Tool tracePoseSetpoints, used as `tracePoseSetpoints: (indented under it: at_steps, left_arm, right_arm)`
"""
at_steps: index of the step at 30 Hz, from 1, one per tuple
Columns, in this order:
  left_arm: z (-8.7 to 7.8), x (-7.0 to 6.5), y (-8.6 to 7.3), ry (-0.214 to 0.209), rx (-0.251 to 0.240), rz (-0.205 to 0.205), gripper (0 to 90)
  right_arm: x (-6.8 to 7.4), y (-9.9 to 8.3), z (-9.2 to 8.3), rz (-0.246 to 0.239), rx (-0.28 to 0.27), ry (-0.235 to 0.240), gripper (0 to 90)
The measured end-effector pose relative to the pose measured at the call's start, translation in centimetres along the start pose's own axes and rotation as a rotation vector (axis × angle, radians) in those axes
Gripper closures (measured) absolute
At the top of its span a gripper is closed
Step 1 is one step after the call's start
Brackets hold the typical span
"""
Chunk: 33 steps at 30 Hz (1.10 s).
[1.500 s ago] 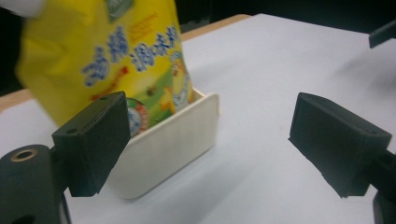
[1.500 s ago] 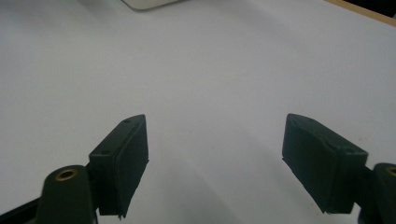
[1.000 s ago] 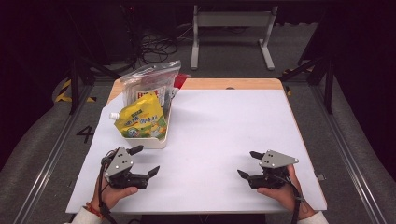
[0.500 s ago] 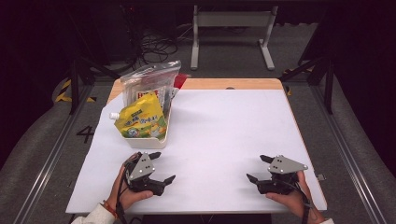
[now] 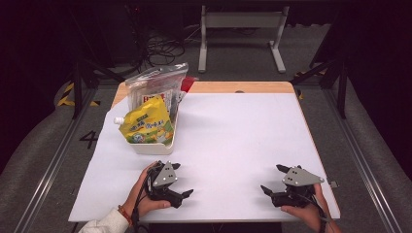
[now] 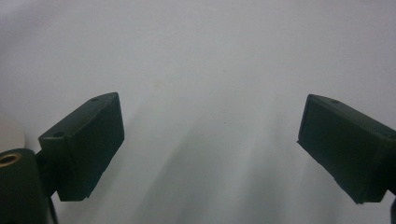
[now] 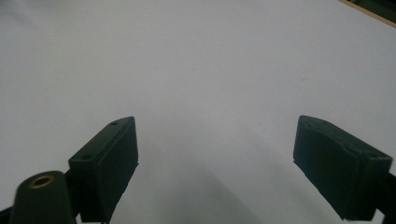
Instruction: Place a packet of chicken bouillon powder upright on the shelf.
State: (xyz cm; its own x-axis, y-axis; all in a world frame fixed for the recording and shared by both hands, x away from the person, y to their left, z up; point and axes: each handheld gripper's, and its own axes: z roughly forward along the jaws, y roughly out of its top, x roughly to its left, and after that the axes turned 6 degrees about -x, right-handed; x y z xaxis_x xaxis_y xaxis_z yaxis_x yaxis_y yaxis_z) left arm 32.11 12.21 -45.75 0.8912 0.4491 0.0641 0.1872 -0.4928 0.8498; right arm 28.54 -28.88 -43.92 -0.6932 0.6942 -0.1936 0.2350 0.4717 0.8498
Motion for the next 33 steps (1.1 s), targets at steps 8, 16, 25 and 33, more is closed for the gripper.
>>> tracePoseSetpoints:
  at_steps: [8,16,25,33]
  left_arm:
    - [-0.06,0.17,-0.09,0.009,0.009,0.001,6.9]
    - [-0.15,0.31,-0.01,0.018,0.01,0.009,6.1]
    - [-0.36,0.38,0.06,0.024,0.009,0.011,5.5]
    - [-0.4,0.54,0.13,0.029,0.009,0.01,5.5]
  right_arm:
    - [0.51,0.13,0.31,-0.01,0.004,0.01,12.3]
    - [0.32,0.01,0.48,0.008,0.002,0.0,9.9]
    - [0.47,0.07,0.51,-0.013,0.005,-0.011,9.9]
    - [0.4,0.0,0.51,-0.014,0.005,-0.016,9.9]
